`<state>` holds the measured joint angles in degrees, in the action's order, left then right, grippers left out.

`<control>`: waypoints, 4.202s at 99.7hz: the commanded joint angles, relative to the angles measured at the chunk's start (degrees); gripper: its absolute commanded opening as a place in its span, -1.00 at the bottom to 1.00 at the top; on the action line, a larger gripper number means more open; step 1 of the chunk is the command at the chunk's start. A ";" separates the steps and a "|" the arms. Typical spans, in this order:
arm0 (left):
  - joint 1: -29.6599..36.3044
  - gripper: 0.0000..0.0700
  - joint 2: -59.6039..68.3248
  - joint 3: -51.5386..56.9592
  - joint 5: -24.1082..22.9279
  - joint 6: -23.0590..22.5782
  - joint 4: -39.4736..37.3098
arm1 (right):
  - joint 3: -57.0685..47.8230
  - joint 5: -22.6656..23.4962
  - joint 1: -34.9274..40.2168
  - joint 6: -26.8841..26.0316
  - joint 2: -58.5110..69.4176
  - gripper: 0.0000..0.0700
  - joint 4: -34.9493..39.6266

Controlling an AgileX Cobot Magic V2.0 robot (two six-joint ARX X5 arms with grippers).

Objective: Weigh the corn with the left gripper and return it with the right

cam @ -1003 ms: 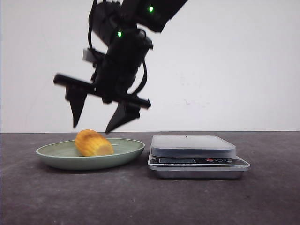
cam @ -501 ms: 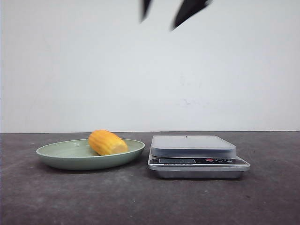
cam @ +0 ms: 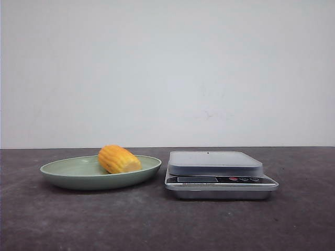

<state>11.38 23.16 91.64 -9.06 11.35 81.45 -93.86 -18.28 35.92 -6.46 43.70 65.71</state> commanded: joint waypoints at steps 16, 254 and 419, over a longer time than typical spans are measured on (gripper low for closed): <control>-0.02 -0.31 -0.09 0.87 0.13 0.26 1.68 | -0.94 0.46 0.31 -2.73 -9.64 0.33 11.34; -11.89 -0.95 -22.97 -87.47 0.37 -5.66 -80.72 | 5.68 4.74 -0.15 -5.14 -13.88 -0.97 5.40; -11.89 -0.95 -22.93 -90.84 0.55 -4.81 -72.89 | 39.58 8.24 -25.29 2.40 -27.76 -0.97 -25.24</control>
<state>-0.38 0.21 1.80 -8.67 6.17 9.15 -62.52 -13.76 13.37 -5.02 18.31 47.62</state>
